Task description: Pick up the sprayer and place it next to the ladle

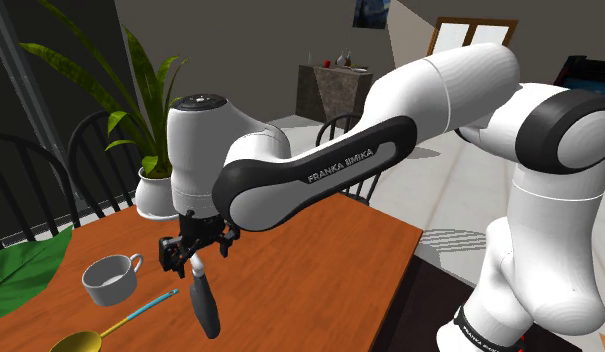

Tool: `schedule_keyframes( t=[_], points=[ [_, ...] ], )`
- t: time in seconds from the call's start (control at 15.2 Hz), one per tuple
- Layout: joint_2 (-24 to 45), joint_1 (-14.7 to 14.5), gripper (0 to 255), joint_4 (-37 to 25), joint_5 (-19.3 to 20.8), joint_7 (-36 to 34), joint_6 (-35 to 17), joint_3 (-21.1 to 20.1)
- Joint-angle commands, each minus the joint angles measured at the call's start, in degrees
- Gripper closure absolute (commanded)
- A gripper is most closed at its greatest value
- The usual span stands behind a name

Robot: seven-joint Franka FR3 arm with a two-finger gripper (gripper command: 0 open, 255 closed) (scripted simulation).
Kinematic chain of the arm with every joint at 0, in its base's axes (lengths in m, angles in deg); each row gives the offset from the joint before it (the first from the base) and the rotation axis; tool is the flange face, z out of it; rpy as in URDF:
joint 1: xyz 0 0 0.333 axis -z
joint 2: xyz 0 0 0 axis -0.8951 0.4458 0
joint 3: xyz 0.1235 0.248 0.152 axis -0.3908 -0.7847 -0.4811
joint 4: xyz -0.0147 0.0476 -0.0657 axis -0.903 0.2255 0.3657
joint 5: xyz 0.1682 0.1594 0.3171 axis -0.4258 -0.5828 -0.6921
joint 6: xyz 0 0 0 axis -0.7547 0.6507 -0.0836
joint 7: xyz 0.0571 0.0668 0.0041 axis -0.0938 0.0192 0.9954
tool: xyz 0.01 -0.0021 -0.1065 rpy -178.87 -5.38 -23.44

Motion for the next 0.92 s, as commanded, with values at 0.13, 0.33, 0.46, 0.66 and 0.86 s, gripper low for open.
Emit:
schedule_keyframes(
  t=[0.13,0.33,0.46,0.66,0.86],
  points=[
    [-0.8,0.0,0,-0.8,-0.3,0.2,1.6,-0.1],
    [-2.7,0.0,0,-3.6,-1.2,0.7,6.2,-0.5],
    [-2.7,0.0,0,-3.6,-1.2,0.7,6.1,-0.5],
    [-2.7,0.0,0,-3.6,-1.2,0.7,6.2,-0.5],
    [-2.7,0.0,0,-3.6,-1.2,0.7,6.2,-0.5]
  ],
)
